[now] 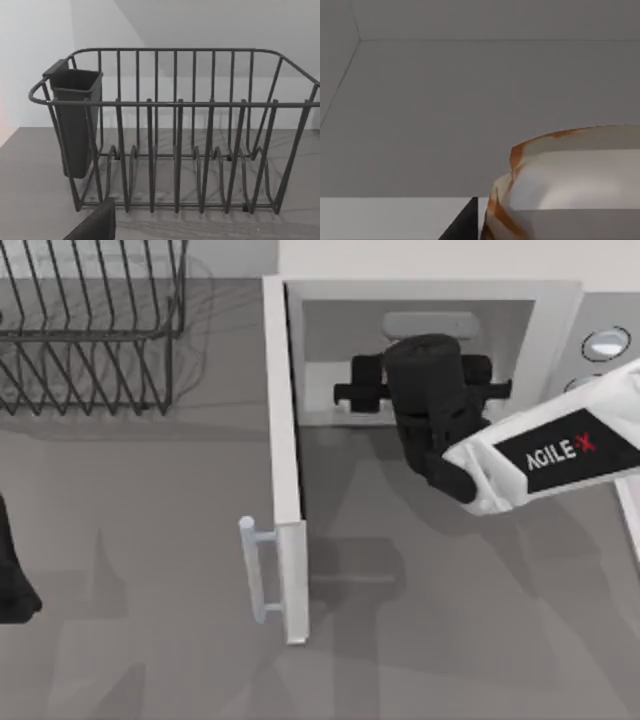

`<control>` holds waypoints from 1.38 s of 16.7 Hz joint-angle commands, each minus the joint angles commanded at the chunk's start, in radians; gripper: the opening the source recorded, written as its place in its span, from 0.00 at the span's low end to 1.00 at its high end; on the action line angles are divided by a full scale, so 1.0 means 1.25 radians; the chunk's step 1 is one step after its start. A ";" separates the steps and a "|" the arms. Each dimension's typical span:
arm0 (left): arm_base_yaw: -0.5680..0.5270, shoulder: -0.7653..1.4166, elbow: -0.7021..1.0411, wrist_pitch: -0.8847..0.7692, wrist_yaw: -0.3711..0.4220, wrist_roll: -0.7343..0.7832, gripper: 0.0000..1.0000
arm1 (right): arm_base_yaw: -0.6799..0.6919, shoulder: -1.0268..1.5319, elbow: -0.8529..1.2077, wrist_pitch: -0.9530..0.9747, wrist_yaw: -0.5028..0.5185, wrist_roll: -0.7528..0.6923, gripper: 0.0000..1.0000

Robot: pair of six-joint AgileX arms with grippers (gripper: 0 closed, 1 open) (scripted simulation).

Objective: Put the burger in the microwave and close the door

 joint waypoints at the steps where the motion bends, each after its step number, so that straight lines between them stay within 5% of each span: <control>1: 0.000 0.000 0.000 0.000 0.000 0.000 1.00 | 0.000 0.000 0.000 0.000 0.000 0.000 0.00; 8: 0.000 0.000 0.000 0.000 0.000 0.000 1.00 | -0.012 0.030 0.052 -0.023 -0.010 -0.003 0.00; 23: 0.000 0.000 0.000 0.000 0.000 0.000 1.00 | -0.117 0.387 0.711 -0.286 -0.102 -0.055 0.00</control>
